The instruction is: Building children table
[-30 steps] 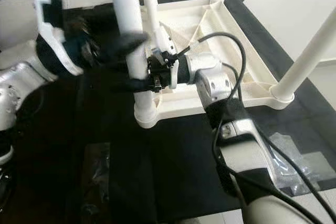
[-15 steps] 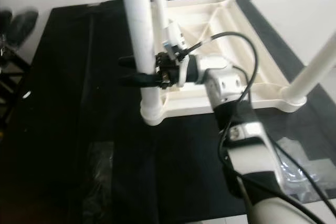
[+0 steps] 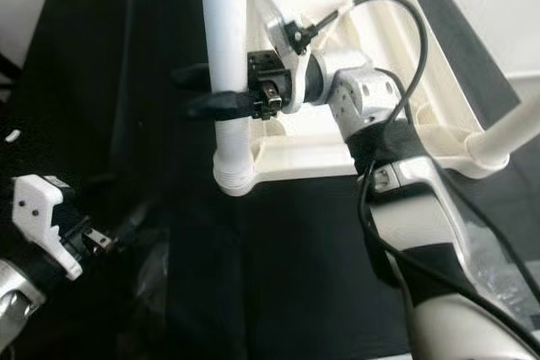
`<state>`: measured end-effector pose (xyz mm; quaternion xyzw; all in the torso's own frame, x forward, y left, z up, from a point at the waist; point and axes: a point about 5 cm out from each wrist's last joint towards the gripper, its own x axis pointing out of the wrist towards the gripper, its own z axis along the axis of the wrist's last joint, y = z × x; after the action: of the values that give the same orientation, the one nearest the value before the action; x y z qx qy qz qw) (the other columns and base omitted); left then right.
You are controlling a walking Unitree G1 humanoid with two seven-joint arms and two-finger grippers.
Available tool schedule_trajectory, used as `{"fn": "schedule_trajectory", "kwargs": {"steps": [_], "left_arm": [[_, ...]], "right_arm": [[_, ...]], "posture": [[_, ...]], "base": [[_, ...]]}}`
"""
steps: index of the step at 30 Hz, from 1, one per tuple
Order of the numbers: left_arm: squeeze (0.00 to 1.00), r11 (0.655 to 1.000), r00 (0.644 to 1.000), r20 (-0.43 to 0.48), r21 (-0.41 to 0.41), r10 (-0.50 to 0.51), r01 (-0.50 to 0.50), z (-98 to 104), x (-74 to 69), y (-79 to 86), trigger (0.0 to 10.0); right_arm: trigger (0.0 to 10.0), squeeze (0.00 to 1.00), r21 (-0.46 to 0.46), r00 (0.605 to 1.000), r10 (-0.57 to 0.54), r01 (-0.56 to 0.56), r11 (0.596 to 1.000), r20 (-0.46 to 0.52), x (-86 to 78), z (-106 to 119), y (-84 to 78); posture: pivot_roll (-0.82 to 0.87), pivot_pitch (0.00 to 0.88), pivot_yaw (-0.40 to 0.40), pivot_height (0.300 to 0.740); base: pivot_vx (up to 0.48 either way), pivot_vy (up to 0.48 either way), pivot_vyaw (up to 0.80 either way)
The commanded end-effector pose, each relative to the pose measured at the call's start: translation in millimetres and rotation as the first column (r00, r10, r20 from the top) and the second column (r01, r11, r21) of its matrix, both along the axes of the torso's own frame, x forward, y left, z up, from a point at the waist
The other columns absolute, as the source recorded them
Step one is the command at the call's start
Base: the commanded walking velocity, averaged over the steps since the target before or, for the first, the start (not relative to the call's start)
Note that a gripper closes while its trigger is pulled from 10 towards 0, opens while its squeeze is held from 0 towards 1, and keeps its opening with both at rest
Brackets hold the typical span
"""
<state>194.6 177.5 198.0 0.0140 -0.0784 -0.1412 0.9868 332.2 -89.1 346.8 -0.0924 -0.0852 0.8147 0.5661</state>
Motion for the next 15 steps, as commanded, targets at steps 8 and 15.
{"fn": "schedule_trajectory", "kwargs": {"steps": [8, 15], "left_arm": [[0.0, 0.992, 0.993, 0.021, 0.048, 0.12, -0.121, -1.5, -17.8, -1.6, 10.0], [0.0, 0.988, 0.989, 0.029, 0.052, 0.143, -0.145, -4.1, -21.0, -6.1, 10.0]], "right_arm": [[0.0, 0.0, -0.161, 0.993, 0.119, -0.115, 0.98, 0.015, -12.7, -15.0, 15.9], [0.0, 0.0, -0.234, 0.986, 0.139, -0.114, 0.966, 0.095, -11.5, -7.8, 25.3]], "posture": [[0.01, 0.496, 0.003, 0.74], [0.0, 0.487, -0.016, 0.74]], "base": [[0.0, 0.0, 0.0], [0.0, 0.0, 0.0]]}}
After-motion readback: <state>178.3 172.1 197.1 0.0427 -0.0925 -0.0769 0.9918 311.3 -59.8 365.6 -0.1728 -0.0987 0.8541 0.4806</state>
